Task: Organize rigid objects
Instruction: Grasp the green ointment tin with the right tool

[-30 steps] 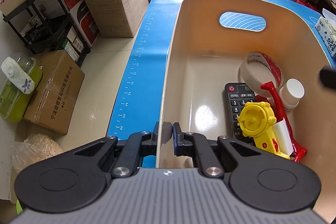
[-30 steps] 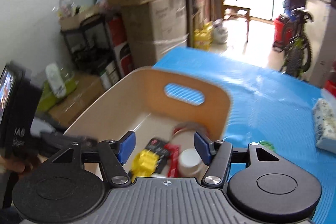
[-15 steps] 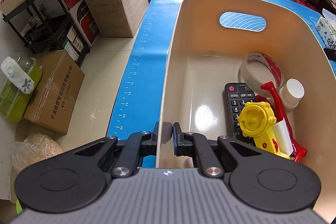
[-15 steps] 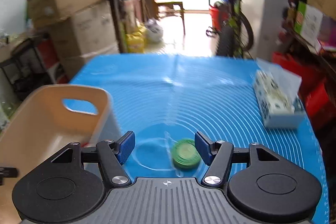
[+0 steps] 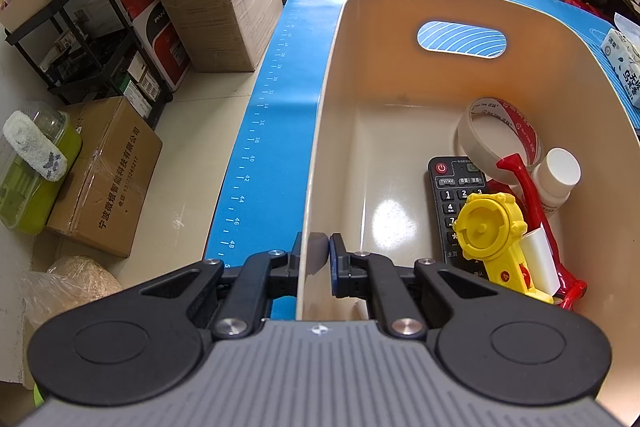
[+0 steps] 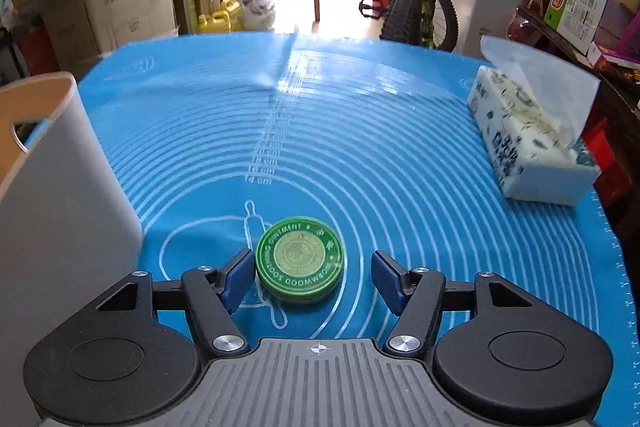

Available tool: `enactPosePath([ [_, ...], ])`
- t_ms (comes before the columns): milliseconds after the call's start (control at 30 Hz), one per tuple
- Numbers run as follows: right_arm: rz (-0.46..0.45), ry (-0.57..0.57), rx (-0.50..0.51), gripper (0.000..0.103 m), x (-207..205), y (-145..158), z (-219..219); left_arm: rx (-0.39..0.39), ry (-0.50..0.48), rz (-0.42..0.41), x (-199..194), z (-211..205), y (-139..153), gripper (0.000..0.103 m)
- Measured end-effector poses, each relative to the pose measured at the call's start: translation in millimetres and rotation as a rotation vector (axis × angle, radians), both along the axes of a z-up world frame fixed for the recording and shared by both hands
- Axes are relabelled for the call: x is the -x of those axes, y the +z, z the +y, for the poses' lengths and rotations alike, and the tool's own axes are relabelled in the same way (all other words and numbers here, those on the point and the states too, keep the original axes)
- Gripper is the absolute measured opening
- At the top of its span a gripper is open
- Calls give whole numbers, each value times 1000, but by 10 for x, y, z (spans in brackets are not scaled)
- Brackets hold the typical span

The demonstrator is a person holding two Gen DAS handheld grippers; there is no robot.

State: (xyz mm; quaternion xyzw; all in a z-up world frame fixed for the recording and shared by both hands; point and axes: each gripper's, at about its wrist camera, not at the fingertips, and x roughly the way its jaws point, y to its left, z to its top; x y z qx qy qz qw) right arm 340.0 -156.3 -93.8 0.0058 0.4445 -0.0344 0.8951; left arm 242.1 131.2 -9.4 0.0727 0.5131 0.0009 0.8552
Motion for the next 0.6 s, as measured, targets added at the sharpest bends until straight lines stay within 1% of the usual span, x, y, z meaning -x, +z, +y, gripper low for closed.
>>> enactPosePath([
  [33,-17,-2,3,70,13,-3,7,0,0,0,1,1,0,12],
  [133,-18,2,-19,67,2,3,-4,0,0,0,3,-4,-3,12],
  [167,-22,10,-26,62,10,5,-19,0,1,0,0,-2,-2,12],
  [200,-27,21,-26,54,22,11,-3,0,1,0,0,-2,-1,12],
  [300,-39,43,11,54,54,16,58,1,1,0,0,-1,-1,12],
  [467,-42,38,22,54,89,62,42,1,1,1,-4,-3,0,12],
  [600,-62,24,33,54,136,174,15,1,1,1,-2,-5,0,12],
])
